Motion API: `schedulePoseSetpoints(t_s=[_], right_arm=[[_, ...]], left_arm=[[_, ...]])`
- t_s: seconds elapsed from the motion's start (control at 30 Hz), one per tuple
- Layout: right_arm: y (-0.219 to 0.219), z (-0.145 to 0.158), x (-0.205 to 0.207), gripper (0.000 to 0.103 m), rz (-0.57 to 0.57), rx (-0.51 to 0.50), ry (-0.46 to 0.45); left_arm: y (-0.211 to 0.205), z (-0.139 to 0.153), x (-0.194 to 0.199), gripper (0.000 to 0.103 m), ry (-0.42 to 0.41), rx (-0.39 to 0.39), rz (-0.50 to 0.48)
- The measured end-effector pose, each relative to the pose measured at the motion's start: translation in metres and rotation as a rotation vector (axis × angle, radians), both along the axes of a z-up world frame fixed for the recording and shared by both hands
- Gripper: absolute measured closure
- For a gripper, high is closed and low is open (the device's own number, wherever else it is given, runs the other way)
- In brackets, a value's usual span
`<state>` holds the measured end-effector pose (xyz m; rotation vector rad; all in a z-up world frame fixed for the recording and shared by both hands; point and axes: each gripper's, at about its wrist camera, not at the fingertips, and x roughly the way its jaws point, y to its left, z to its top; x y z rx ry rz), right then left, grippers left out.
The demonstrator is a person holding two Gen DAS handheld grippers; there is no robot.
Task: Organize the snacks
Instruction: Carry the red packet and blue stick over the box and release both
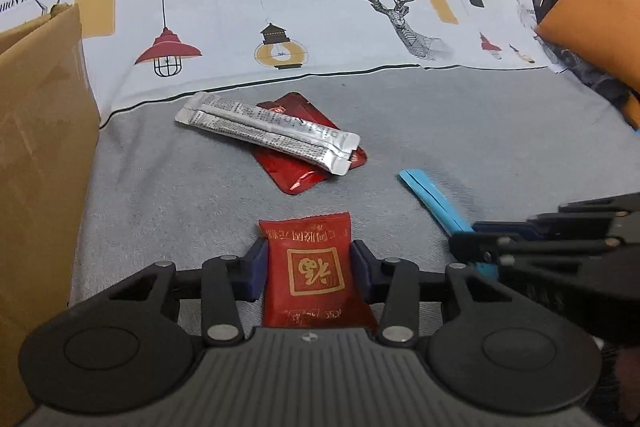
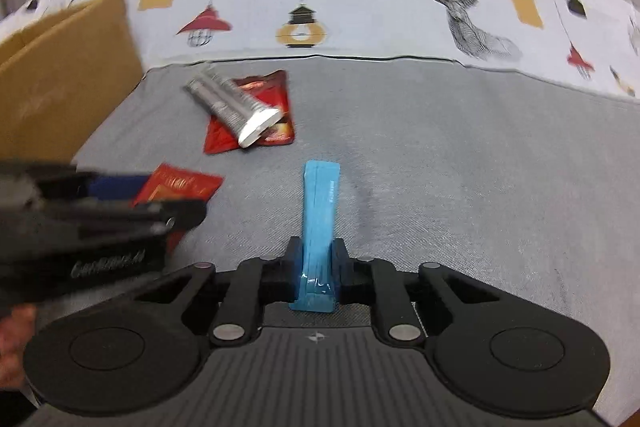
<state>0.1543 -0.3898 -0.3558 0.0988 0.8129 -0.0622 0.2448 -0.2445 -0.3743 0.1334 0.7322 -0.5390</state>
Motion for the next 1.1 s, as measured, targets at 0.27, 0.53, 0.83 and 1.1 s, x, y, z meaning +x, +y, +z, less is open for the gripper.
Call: schedulePoseSetpoints(t_s=[0.27, 0.53, 0.83, 1.1], right_arm=[[-0.003, 0.036, -0.028, 0.091, -0.078, 0.17, -0.093], [0.043, 0.095, -0.078, 0.091, -0.085, 0.227, -0.189], [0.121, 0.182, -0.075, 0.09, 0.073, 0.228, -0.305], [0.185, 0.237, -0.047, 0.09, 0.228, 0.296, -0.365]], left_arm=[[0.025, 0.056, -0.036, 0.055, -0.035, -0.089, -0.027], [0.084, 0.126, -0.076, 0.055, -0.174, -0.174, -0.003], [0.161, 0.186, -0.067, 0.055, -0.136, -0.229, 0.127], [0.228, 0.218, -0.066, 0.055, -0.203, -0.275, 0.243]])
